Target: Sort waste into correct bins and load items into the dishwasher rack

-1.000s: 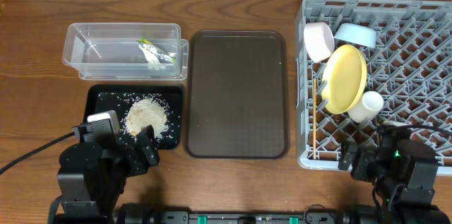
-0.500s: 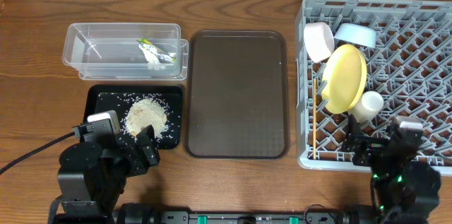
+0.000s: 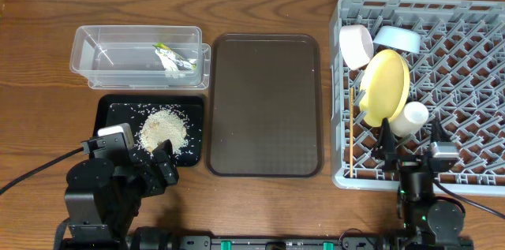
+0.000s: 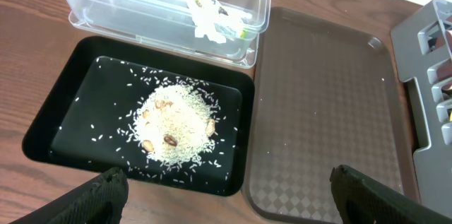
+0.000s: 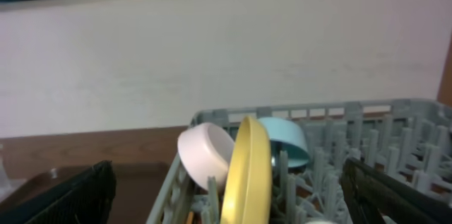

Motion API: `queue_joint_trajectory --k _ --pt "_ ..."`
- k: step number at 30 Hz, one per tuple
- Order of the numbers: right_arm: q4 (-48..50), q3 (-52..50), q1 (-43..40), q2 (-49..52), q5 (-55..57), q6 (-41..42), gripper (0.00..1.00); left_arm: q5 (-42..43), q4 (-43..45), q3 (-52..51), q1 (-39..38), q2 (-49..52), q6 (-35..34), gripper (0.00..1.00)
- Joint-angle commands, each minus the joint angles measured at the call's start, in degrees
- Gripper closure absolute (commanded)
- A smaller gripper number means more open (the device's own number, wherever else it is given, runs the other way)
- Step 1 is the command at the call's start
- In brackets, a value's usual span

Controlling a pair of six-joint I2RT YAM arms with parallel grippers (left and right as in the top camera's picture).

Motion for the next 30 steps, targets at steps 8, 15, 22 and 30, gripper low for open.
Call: queue_joint_trajectory --k 8,15,22,30 --pt "-7.39 -3.08 0.59 -0.48 -5.79 -7.61 0.01 -0.66 0.02 -0.44 0.20 -0.04 0.72 0.06" --pt "-7.37 -3.08 0.57 -0.46 -5.73 -7.63 0.01 -0.66 0.02 -0.44 0.20 -0.04 0.72 0.06" --pt "-7.37 -3.08 0.59 -0.46 -5.73 -7.63 0.01 -0.68 0.02 -0.44 0.20 -0.04 0.72 0.06" --pt "-7.37 -3.08 0.59 -0.46 -5.73 -7.63 0.01 -0.66 0.02 -0.44 0.20 -0.04 0.72 0.06"
